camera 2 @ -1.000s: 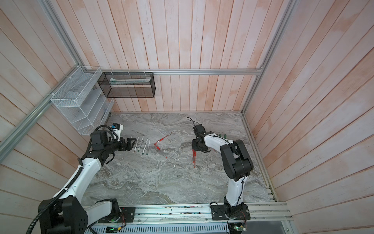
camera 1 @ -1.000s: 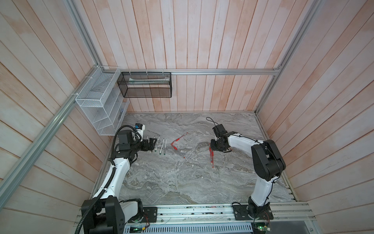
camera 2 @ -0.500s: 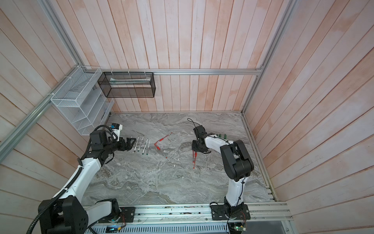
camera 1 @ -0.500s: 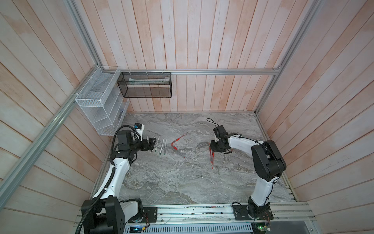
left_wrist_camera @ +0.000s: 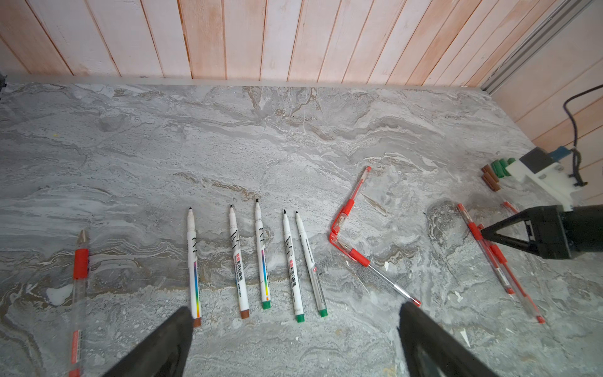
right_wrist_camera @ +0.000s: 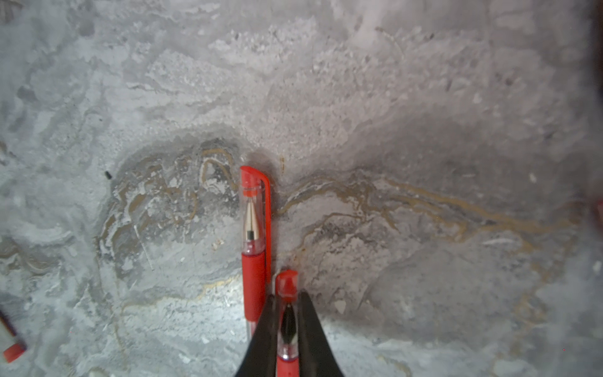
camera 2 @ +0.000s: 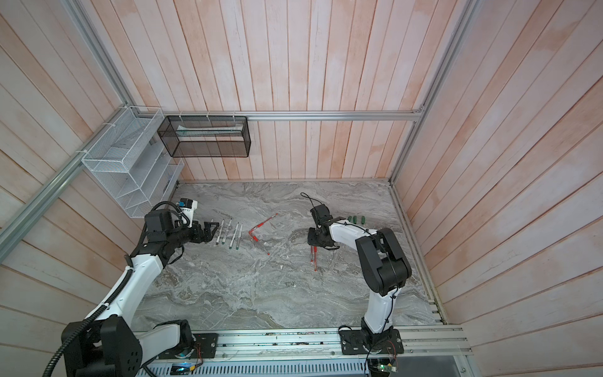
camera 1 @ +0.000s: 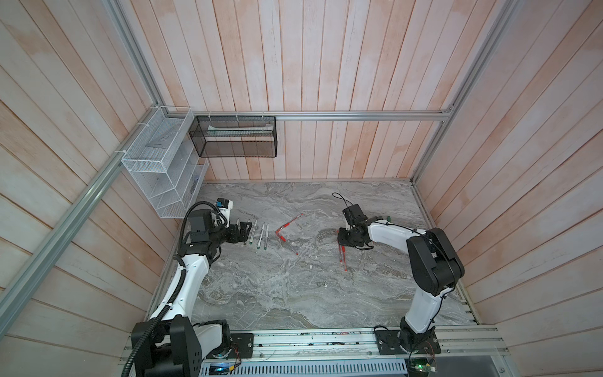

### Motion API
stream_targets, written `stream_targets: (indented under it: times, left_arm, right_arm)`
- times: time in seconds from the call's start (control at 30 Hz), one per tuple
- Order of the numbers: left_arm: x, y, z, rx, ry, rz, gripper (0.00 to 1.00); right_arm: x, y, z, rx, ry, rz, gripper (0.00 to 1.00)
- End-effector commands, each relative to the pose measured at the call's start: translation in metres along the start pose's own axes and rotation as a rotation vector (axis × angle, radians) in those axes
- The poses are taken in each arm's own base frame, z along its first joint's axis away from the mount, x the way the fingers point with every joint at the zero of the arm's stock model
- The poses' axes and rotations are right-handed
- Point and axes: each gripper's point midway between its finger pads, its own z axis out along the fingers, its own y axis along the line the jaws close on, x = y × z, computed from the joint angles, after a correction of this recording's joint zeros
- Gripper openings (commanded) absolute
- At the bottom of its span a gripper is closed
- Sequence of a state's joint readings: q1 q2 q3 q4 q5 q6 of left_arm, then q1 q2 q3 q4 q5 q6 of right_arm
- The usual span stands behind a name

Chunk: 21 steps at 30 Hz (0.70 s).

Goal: Open the pen caps
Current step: 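Close the right gripper on one red gel pen's cap, then lift the red gel pen by its cap with the right gripper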

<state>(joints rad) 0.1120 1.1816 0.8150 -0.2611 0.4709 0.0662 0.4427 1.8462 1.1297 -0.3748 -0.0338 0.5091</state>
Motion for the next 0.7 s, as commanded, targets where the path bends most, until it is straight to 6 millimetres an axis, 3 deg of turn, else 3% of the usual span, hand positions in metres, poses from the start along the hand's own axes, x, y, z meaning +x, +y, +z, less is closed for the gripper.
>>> stream_targets:
  times: [0.0,0.37,0.53,0.67]
  left_arm:
    - [-0.007,-0.004,-0.005,0.013,-0.024,0.013,0.99]
    - [-0.007,-0.027,-0.004,0.135,-0.043,0.001,0.99]
    - [-0.012,-0.036,-0.005,0.192,-0.040,-0.024,0.98]
    - [-0.014,-0.067,-0.009,0.374,-0.055,-0.074,0.97]
  right_arm:
    - [0.005,-0.005,-0.008,0.040,0.024,-0.001,0.10]
    - [-0.041,0.018,-0.075,-0.083,-0.151,0.018,0.10]
    - [-0.051,0.046,-0.094,-0.238,-0.191,0.033,0.10]
    - [-0.058,0.083,-0.112,-0.486,-0.273,0.082,0.10]
